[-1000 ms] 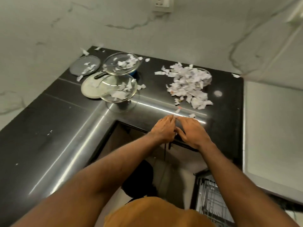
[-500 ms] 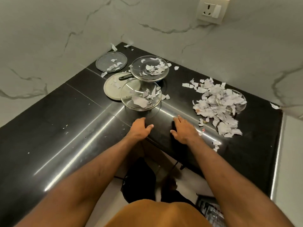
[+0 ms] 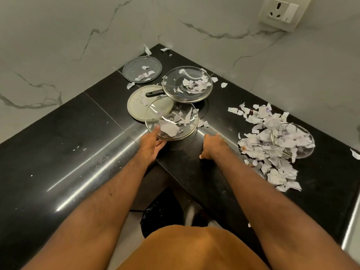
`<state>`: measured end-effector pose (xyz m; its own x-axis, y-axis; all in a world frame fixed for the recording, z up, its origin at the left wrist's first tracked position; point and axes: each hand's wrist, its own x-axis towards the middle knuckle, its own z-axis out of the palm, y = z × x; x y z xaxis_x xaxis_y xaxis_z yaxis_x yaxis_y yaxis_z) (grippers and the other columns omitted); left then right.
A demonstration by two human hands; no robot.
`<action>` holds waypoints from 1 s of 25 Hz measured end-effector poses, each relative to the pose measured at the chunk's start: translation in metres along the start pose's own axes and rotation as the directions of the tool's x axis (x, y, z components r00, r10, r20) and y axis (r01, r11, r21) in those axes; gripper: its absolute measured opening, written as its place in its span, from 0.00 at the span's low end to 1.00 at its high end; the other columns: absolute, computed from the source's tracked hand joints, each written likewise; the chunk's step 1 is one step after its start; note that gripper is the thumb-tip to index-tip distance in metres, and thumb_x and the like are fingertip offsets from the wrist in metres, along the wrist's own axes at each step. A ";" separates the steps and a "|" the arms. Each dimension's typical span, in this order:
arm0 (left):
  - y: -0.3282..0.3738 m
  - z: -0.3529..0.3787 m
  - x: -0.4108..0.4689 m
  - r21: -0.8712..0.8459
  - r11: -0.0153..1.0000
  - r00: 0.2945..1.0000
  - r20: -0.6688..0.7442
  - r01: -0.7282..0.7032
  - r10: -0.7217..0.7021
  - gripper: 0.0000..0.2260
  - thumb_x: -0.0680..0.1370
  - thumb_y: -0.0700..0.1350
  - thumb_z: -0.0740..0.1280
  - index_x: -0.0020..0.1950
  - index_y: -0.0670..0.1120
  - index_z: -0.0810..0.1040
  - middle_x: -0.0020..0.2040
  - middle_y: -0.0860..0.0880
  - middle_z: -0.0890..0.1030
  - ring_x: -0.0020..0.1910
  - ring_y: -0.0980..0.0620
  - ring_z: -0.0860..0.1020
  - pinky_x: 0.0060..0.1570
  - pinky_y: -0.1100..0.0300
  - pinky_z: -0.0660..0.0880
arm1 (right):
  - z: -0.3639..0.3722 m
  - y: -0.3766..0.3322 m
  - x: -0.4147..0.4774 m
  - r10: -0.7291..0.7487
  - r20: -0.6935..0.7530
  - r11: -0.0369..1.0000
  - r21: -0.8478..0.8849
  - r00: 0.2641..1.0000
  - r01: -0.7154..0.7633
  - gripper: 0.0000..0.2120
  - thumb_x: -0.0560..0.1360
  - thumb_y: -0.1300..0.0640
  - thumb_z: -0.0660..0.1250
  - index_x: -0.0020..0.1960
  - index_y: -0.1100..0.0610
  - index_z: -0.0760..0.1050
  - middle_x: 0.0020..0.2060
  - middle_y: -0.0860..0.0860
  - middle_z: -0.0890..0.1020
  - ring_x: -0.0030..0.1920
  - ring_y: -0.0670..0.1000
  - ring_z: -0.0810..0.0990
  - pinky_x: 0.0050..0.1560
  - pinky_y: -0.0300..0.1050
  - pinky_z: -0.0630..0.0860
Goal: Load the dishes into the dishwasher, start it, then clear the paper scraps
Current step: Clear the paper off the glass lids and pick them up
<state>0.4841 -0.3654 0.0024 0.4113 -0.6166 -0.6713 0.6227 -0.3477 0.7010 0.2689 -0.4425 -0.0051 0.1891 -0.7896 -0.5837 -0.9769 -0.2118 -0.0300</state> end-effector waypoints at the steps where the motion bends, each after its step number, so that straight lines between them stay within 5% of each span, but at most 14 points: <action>1: -0.001 0.004 0.001 -0.028 1.000 1.000 -0.014 0.009 -0.009 0.12 0.80 0.43 0.72 0.63 0.42 0.78 0.51 0.43 0.87 0.53 0.46 0.86 0.57 0.50 0.82 | -0.001 -0.002 0.002 0.002 0.014 1.000 0.004 1.000 -0.002 0.46 0.72 0.45 0.80 0.81 0.56 0.59 0.78 0.65 0.62 0.75 0.69 0.68 0.71 0.63 0.72; 8: -0.018 0.007 -0.008 -0.115 0.993 0.996 -0.083 0.014 -0.024 0.12 0.81 0.34 0.66 0.63 0.42 0.78 0.54 0.40 0.86 0.51 0.45 0.86 0.47 0.55 0.84 | -0.004 -0.002 0.004 -0.056 -0.035 0.998 -0.005 0.998 0.056 0.44 0.69 0.47 0.83 0.75 0.59 0.65 0.69 0.60 0.76 0.72 0.65 0.71 0.69 0.68 0.73; 15: -0.049 -0.023 -0.031 -0.090 0.996 0.995 -0.098 -0.016 0.007 0.15 0.79 0.35 0.68 0.65 0.40 0.76 0.53 0.40 0.86 0.48 0.46 0.87 0.43 0.57 0.82 | -0.011 0.005 -0.008 -0.103 -0.094 0.995 0.002 0.990 0.104 0.42 0.67 0.45 0.83 0.73 0.59 0.69 0.66 0.58 0.79 0.68 0.63 0.75 0.64 0.62 0.77; 18: -0.056 -0.023 -0.040 -0.062 0.998 0.996 -0.080 -0.032 0.027 0.13 0.79 0.35 0.68 0.64 0.41 0.77 0.51 0.42 0.87 0.49 0.46 0.86 0.44 0.56 0.82 | 0.000 0.016 -0.012 -0.056 -0.195 0.984 0.155 0.979 0.087 0.27 0.75 0.46 0.77 0.68 0.58 0.74 0.63 0.58 0.80 0.64 0.60 0.78 0.60 0.56 0.78; 20: -0.059 -0.021 -0.044 -0.045 0.998 0.998 -0.047 -0.038 0.036 0.13 0.79 0.35 0.67 0.64 0.42 0.78 0.51 0.43 0.87 0.49 0.45 0.87 0.46 0.55 0.82 | 0.005 0.026 -0.017 0.108 -0.324 0.883 0.466 0.940 0.059 0.15 0.82 0.52 0.68 0.67 0.56 0.76 0.62 0.56 0.82 0.60 0.57 0.80 0.56 0.52 0.77; 22: -0.064 -0.019 -0.046 -0.016 0.999 0.999 -0.012 -0.042 0.042 0.14 0.79 0.35 0.67 0.64 0.44 0.79 0.52 0.43 0.87 0.50 0.45 0.87 0.50 0.53 0.82 | 0.007 0.028 -0.027 0.256 -0.421 0.647 0.743 0.871 0.169 0.16 0.84 0.55 0.63 0.71 0.54 0.74 0.66 0.52 0.80 0.62 0.51 0.79 0.61 0.51 0.78; 25: -0.072 -0.004 -0.054 0.065 0.996 0.997 0.040 -0.067 0.065 0.11 0.80 0.36 0.67 0.60 0.45 0.81 0.53 0.42 0.87 0.48 0.47 0.86 0.47 0.55 0.82 | -0.002 0.010 -0.052 -0.002 -0.630 0.466 0.686 0.777 0.558 0.16 0.86 0.52 0.60 0.73 0.49 0.73 0.67 0.42 0.76 0.62 0.34 0.74 0.67 0.52 0.77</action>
<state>0.4195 -0.3041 -0.0125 0.4238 -0.6656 -0.6143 0.5493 -0.3504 0.7586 0.2494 -0.4042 0.0267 0.2122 -0.9755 0.0581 -0.4183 -0.1444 -0.8968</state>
